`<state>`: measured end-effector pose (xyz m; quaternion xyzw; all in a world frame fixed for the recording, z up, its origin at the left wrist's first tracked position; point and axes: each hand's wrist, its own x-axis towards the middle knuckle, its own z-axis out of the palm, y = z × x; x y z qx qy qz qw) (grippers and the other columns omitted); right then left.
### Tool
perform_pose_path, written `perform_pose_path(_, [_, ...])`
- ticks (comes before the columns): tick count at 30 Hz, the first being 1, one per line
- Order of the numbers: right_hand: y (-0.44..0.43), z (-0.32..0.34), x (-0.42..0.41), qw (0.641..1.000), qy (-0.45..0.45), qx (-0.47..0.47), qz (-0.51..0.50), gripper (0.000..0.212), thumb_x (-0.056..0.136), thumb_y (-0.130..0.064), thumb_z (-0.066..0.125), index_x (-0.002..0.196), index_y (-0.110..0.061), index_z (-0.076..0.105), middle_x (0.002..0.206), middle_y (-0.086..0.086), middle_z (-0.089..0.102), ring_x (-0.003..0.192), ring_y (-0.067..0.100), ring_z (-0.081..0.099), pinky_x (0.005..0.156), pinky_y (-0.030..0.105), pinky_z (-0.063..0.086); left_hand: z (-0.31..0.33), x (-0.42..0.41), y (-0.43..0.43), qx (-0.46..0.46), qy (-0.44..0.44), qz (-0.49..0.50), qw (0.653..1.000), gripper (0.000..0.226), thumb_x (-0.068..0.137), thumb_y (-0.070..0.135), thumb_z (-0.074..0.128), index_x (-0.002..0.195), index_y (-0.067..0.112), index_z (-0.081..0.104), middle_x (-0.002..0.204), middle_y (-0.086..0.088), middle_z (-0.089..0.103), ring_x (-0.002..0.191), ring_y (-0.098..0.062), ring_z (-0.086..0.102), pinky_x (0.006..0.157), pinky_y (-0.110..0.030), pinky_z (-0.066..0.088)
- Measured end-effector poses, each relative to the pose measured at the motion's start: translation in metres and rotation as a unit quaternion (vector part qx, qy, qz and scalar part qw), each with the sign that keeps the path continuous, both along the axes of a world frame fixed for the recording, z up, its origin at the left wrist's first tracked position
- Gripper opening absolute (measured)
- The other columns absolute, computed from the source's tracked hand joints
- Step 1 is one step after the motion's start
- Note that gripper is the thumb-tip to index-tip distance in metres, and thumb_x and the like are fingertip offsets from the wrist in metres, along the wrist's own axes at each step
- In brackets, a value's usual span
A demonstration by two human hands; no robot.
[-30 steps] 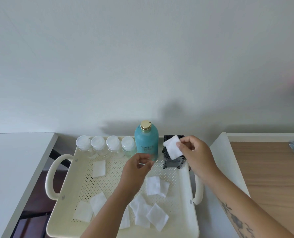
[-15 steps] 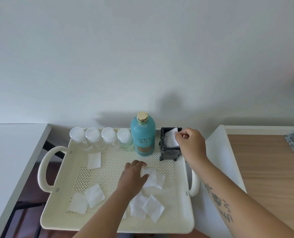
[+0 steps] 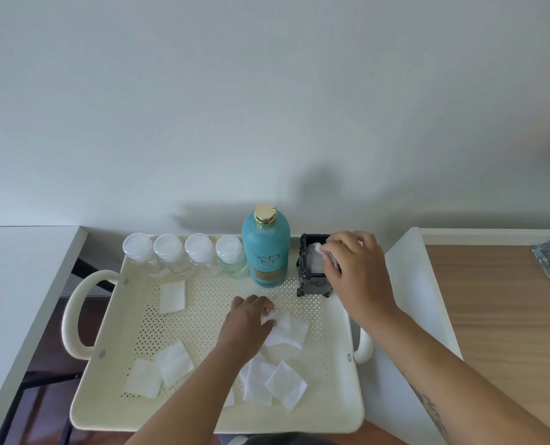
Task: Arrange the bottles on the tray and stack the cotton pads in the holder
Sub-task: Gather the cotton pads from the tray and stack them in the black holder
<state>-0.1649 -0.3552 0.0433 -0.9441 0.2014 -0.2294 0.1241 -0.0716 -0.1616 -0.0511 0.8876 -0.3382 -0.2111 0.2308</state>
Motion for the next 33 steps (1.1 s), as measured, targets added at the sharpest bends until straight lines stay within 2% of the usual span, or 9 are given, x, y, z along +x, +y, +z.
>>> perform_pose_path(5, [0.001,-0.004,-0.006,0.997,-0.026,-0.055,0.045,0.011,0.089,-0.017,0.055,0.091,-0.018,0.065,0.096,-0.006,0.066,0.108,0.027,0.052,0.084,0.034,0.042,0.000,0.002,0.000,0.005,-0.003,-0.011,1.000,0.018,0.090,0.027,0.062,0.107,0.022,0.064,0.100,0.007,0.064,0.097,-0.015,0.042,0.079,-0.025,0.042])
perform_pose_path(10, [0.001,-0.005,-0.011,0.998,-0.014,-0.047,0.040,0.016,0.092,-0.022,0.050,0.087,-0.018,0.065,0.093,-0.006,0.069,0.116,0.029,0.052,0.096,0.037,0.040,-0.002,0.004,0.000,0.000,-0.007,-0.012,1.000,0.013,0.090,0.026,0.061,0.102,0.021,0.066,0.098,0.007,0.064,0.095,-0.014,0.043,0.076,-0.025,0.042])
perform_pose_path(13, [0.000,-0.007,-0.010,0.997,0.059,-0.037,0.031,0.032,0.095,-0.037,0.044,0.093,-0.018,0.069,0.101,-0.006,0.070,0.126,0.030,0.045,0.105,0.041,0.033,-0.003,0.005,0.000,-0.002,-0.005,-0.013,1.000,0.012,0.090,0.024,0.061,0.100,0.020,0.066,0.097,0.006,0.063,0.094,-0.014,0.043,0.074,-0.023,0.040])
perform_pose_path(16, [0.000,-0.009,-0.010,0.987,0.152,-0.019,0.040,0.057,0.096,-0.058,0.030,0.096,-0.018,0.069,0.111,-0.007,0.068,0.139,0.028,0.032,0.117,0.049,0.018,-0.003,0.006,0.000,-0.012,0.014,-0.003,1.000,0.012,0.088,0.021,0.061,0.099,0.020,0.066,0.097,0.007,0.063,0.094,-0.013,0.047,0.075,-0.023,0.042])
perform_pose_path(20, [0.000,-0.008,-0.006,0.982,0.183,-0.007,0.049,0.068,0.093,-0.068,0.017,0.088,-0.022,0.066,0.104,-0.009,0.069,0.145,0.024,0.024,0.120,0.049,0.005,0.001,0.008,0.005,-0.043,0.063,0.022,0.997,0.009,0.087,0.020,0.061,0.096,0.021,0.063,0.092,0.009,0.064,0.085,-0.009,0.058,0.072,-0.017,0.047])
perform_pose_path(22, [-0.001,-0.006,-0.005,0.981,0.188,0.000,0.052,0.068,0.092,-0.069,0.017,0.090,-0.023,0.066,0.107,-0.008,0.070,0.146,0.025,0.022,0.120,0.049,0.005,0.004,0.008,0.010,-0.066,0.085,0.040,0.993,0.007,0.087,0.019,0.063,0.092,0.022,0.060,0.087,0.009,0.064,0.077,-0.002,0.058,0.065,-0.011,0.045])
perform_pose_path(27, [-0.001,-0.007,-0.006,0.982,0.181,0.015,0.054,0.067,0.093,-0.067,0.015,0.091,-0.023,0.065,0.109,-0.012,0.067,0.146,0.023,0.018,0.120,0.044,0.002,0.015,0.008,0.017,-0.121,0.170,0.136,0.968,0.009,0.087,0.019,0.066,0.085,0.026,0.061,0.080,0.005,0.067,0.064,0.002,0.057,0.060,-0.010,0.046])
perform_pose_path(30, [0.000,-0.009,-0.007,0.986,0.156,0.022,0.052,0.065,0.095,-0.063,0.018,0.100,-0.021,0.067,0.114,-0.010,0.066,0.143,0.025,0.024,0.119,0.044,0.008,0.022,0.011,0.021,-0.120,0.201,0.146,0.961,0.008,0.088,0.025,0.067,0.092,0.030,0.063,0.085,0.003,0.070,0.071,-0.005,0.066,0.066,-0.016,0.050])
perform_pose_path(33, [0.000,-0.009,-0.008,0.991,0.127,0.014,0.049,0.054,0.096,-0.056,0.029,0.108,-0.020,0.067,0.116,-0.007,0.066,0.137,0.029,0.035,0.116,0.048,0.019,0.028,0.013,0.023,-0.108,0.183,0.141,0.967,0.002,0.088,0.028,0.067,0.087,0.029,0.065,0.080,0.004,0.071,0.069,-0.002,0.066,0.066,-0.019,0.051])
